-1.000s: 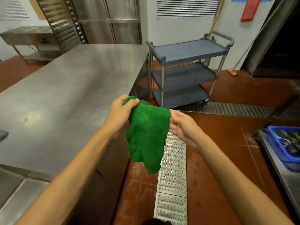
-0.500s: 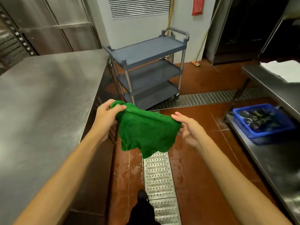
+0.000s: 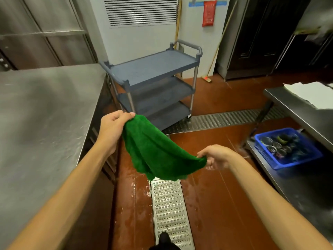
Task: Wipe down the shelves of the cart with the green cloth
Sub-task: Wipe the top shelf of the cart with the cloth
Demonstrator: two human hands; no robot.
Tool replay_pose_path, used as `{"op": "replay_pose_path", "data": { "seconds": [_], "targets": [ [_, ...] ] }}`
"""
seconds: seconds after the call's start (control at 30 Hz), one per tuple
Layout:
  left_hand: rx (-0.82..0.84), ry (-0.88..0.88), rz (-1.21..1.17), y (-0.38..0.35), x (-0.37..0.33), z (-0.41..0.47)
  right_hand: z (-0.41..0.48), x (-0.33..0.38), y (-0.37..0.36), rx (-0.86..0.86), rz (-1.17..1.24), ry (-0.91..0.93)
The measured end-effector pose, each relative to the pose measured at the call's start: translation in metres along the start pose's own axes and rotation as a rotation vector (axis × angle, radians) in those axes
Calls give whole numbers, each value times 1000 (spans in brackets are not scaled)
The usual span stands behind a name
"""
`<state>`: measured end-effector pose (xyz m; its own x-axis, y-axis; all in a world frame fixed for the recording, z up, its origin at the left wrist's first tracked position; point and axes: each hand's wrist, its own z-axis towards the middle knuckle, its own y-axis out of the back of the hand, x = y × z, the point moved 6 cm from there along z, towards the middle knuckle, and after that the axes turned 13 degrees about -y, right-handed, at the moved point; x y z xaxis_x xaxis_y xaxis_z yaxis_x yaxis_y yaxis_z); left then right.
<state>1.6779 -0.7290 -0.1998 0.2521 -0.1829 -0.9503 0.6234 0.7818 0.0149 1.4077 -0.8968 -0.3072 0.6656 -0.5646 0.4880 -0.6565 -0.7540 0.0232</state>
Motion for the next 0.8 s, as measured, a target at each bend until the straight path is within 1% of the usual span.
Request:
{"op": "replay_pose_path", "data": {
  "seconds": [0.07,0.1,0.2,0.27,0.33,0.47,0.57,0.67,0.73,0.8],
  "targets": [
    [40,-15,42,-1,12,27,13,22,-5,30,-51,-35],
    [56,-17,67,-1,18,40,18,35,-7,28,-69,-10],
    [99,13,118,6,38,75,25,76,-10,-58,-61,174],
    [120,47,136,16,53,96,28,100,-10,-95,6,280],
    [131,75,147,27,67,115,31,122,-7,-92,119,364],
    [54,195,148,43,90,143,36,165,4,-86,315,495],
    [-26,305,22,44,108,160,44,196,15,-61,386,567],
    [-66,363,17,42,126,185,57,229,23,-100,397,633],
    [-68,387,4,37,135,204,71,251,28,-112,439,651],
    [-18,385,-17,29,141,224,87,273,34,-94,493,650]
  ]
}}
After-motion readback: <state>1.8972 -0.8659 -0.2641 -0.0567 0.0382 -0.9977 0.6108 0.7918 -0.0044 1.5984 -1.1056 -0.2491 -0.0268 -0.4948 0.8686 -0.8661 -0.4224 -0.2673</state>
